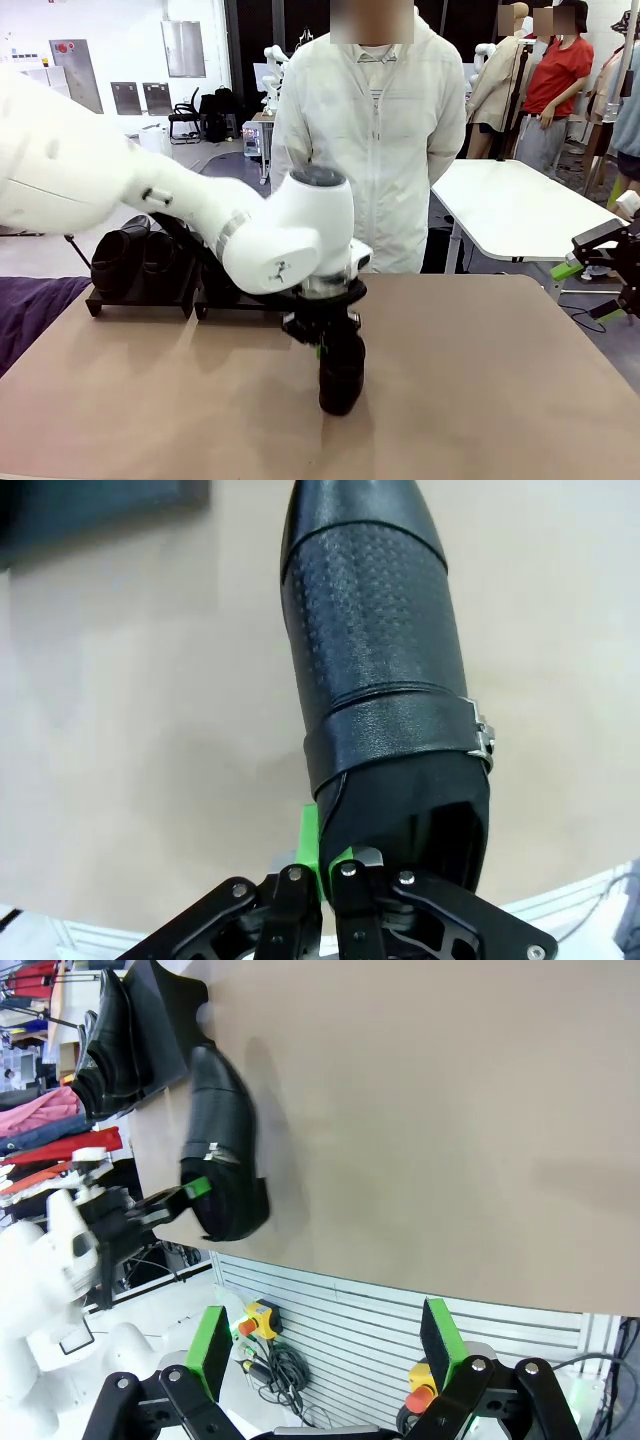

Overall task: Organize the shoes by placing them on the stand.
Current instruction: Place the Shoe from the middle of the table onto the Shoes Stand.

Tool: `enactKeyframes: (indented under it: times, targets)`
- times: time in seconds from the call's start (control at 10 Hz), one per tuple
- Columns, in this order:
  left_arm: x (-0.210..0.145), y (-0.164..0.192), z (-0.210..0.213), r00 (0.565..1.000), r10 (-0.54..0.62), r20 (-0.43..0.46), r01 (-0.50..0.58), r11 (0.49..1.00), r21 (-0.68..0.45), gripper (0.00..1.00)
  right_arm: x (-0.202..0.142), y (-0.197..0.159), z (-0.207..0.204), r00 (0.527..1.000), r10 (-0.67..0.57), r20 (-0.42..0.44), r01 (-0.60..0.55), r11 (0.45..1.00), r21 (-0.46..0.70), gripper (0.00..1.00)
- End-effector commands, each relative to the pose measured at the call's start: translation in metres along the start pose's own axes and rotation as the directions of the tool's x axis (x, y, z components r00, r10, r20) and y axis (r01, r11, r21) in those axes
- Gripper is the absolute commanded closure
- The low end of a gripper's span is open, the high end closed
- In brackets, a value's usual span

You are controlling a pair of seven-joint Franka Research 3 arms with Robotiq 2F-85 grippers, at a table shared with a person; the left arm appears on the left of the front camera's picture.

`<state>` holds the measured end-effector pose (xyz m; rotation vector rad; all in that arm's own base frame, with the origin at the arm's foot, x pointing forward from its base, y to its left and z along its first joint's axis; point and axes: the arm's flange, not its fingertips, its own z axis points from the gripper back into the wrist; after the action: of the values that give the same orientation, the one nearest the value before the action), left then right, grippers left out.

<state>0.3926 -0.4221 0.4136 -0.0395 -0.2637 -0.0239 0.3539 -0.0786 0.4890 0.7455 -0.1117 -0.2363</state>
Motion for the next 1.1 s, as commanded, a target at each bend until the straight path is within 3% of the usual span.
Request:
enactKeyframes:
  times: [0.0, 0.2, 0.4, 0.5, 0.6, 1.0]
  targets:
    - [0.002, 0.036, 0.069, 0.985, -0.032, 0.170, 0.037, 0.999, -0.026, 1.00, 0.001, 0.003, 0.002, 1.000, 0.003, 0.005, -0.003, 0.999, 0.033, 0.00]
    - [0.009, 0.090, 0.093, 0.946, 0.033, 0.323, -0.020, 0.999, -0.044, 1.00, 0.001, 0.003, 0.002, 1.000, 0.003, 0.005, -0.003, 0.999, 0.033, 0.00]
    - [0.012, 0.148, 0.090, 0.893, -0.006, 0.449, 0.004, 1.000, 0.005, 1.00, 0.001, 0.003, 0.002, 1.000, 0.003, 0.005, -0.003, 0.999, 0.033, 0.00]
    - [0.008, 0.165, 0.088, 0.917, -0.037, 0.396, 0.068, 0.996, -0.063, 1.00, 0.001, 0.003, 0.002, 1.000, 0.003, 0.005, -0.003, 0.999, 0.033, 0.00]
    - [0.021, 0.123, 0.107, 0.930, 0.020, 0.368, -0.014, 1.000, -0.017, 1.00, 0.001, 0.003, 0.002, 1.000, 0.003, 0.005, -0.003, 0.999, 0.033, 0.00]
    - [0.021, 0.123, 0.107, 0.930, 0.020, 0.368, -0.014, 1.000, -0.017, 1.00, 0.001, 0.003, 0.002, 1.000, 0.003, 0.005, -0.003, 0.999, 0.033, 0.00]
